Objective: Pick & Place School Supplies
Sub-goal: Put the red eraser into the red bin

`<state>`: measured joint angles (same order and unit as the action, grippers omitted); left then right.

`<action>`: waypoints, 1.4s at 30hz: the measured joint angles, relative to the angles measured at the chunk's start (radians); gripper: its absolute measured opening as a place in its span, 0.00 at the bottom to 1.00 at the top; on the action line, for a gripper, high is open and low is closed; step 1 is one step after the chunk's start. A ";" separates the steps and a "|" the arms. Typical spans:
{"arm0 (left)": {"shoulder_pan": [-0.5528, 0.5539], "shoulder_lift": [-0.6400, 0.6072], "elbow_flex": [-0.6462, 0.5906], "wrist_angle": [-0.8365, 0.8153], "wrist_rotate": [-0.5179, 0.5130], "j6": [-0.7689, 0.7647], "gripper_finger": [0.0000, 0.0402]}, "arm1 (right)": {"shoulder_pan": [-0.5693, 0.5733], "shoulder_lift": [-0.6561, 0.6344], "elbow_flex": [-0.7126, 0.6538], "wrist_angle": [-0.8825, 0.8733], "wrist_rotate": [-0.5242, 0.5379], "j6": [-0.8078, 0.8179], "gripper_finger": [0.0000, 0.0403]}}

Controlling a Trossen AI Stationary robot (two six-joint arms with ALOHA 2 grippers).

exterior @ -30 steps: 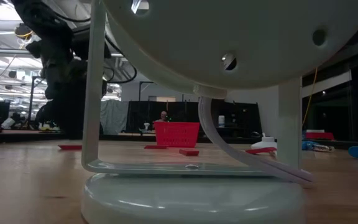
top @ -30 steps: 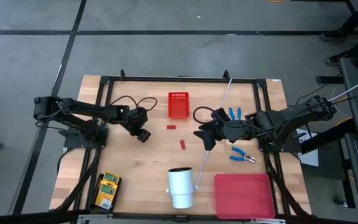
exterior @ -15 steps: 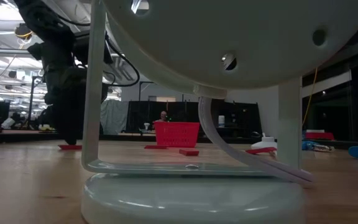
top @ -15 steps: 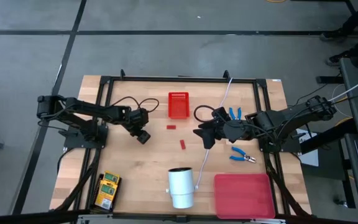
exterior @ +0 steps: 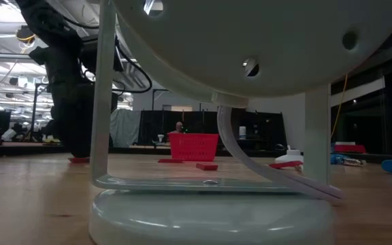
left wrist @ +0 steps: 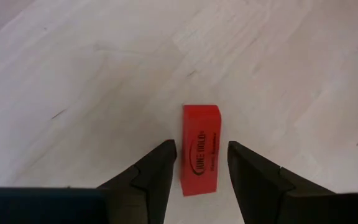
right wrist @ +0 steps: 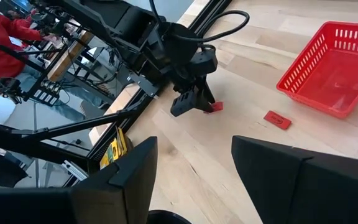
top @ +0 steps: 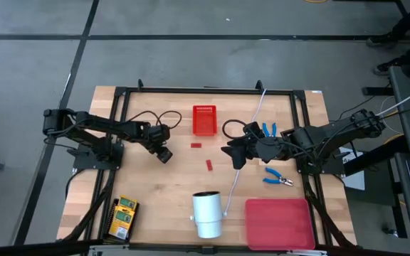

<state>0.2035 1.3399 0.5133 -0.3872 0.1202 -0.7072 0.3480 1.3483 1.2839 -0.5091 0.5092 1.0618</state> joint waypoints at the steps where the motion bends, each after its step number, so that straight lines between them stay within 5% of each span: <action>1: 0.000 0.000 0.000 -0.002 -0.001 -0.003 0.36 | 0.000 0.000 0.000 0.000 0.000 0.000 0.53; 13: -0.007 0.000 -0.002 -0.017 -0.016 0.003 0.02 | 0.000 0.000 0.000 0.000 0.000 -0.004 0.53; 21: -0.001 -0.031 -0.007 0.007 0.015 -0.018 0.01 | 0.000 0.000 0.000 0.000 0.000 -0.004 0.53; 31: -0.002 -0.210 -0.006 0.045 0.087 -0.085 0.00 | 0.000 0.000 0.000 0.000 0.000 -0.016 0.53; 37: 0.014 -0.275 -0.004 0.273 0.071 -0.203 0.00 | 0.000 0.000 0.000 0.000 0.014 -0.027 0.53; 42: 0.077 -0.173 -0.002 0.551 0.040 -0.286 0.00 | 0.000 0.000 0.000 0.000 0.046 -0.048 0.53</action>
<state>0.2807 1.1669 0.5114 0.1639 0.1603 -0.9928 0.3481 1.3479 1.2839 -0.5091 0.5550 1.0141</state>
